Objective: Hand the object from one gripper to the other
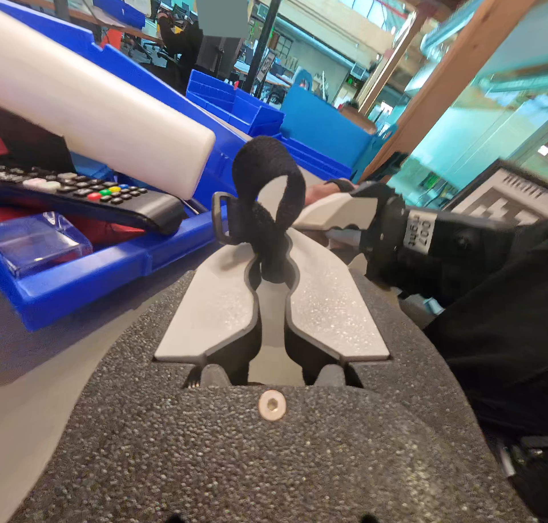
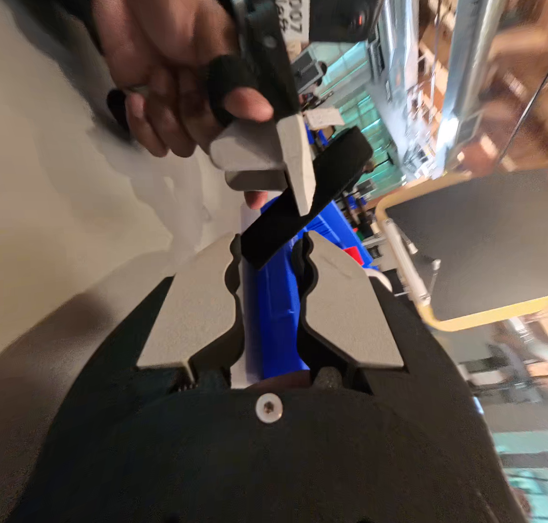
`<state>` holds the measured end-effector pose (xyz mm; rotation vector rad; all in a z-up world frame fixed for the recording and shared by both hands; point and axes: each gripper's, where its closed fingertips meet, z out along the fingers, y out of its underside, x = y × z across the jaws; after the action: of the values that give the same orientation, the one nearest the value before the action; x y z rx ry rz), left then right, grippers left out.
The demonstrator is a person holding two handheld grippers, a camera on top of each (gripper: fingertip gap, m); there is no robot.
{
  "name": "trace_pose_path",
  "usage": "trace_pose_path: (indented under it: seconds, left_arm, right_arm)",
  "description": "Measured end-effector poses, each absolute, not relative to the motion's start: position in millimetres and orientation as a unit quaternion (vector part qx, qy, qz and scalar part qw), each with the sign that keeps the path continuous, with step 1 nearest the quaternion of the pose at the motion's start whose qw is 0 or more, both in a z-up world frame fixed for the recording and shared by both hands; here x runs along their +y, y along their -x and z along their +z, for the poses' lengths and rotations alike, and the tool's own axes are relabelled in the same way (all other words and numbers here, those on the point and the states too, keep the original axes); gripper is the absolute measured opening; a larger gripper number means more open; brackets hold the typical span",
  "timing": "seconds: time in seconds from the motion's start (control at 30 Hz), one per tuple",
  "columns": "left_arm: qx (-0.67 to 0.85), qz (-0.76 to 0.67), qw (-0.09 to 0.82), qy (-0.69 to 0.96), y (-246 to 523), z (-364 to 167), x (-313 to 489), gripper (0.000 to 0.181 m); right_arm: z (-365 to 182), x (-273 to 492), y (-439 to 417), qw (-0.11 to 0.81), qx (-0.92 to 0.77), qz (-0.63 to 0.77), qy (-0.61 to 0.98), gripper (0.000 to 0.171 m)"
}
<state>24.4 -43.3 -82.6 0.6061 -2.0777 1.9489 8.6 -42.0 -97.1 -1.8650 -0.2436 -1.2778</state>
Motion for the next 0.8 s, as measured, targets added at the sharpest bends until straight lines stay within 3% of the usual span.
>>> trace_pose_path:
  seconds: [0.53,0.6,0.67,0.8]
  left_arm:
    - [-0.577,0.689,0.315,-0.305,-21.6,-61.6,-43.3,0.012]
    - [-0.581,0.683,0.324,-0.301,-16.5,-62.9,-46.4,0.012]
    - [-0.588,0.68,0.321,-0.298,-14.6,-64.9,-48.3,0.012]
    - [-0.616,0.69,0.265,-0.273,-18.3,-64.2,-47.3,0.03]
  right_arm:
    - [-80.4,-37.7,-13.6,0.219,-0.222,-0.747,0.587,0.064]
    - [-76.3,-37.9,-15.3,0.21,-0.218,-0.763,0.571,0.055]
    - [-69.5,-38.5,-13.2,0.224,-0.21,-0.771,0.558,0.03]
    - [-63.0,-42.3,-13.6,0.315,-0.14,-0.725,0.596,0.017]
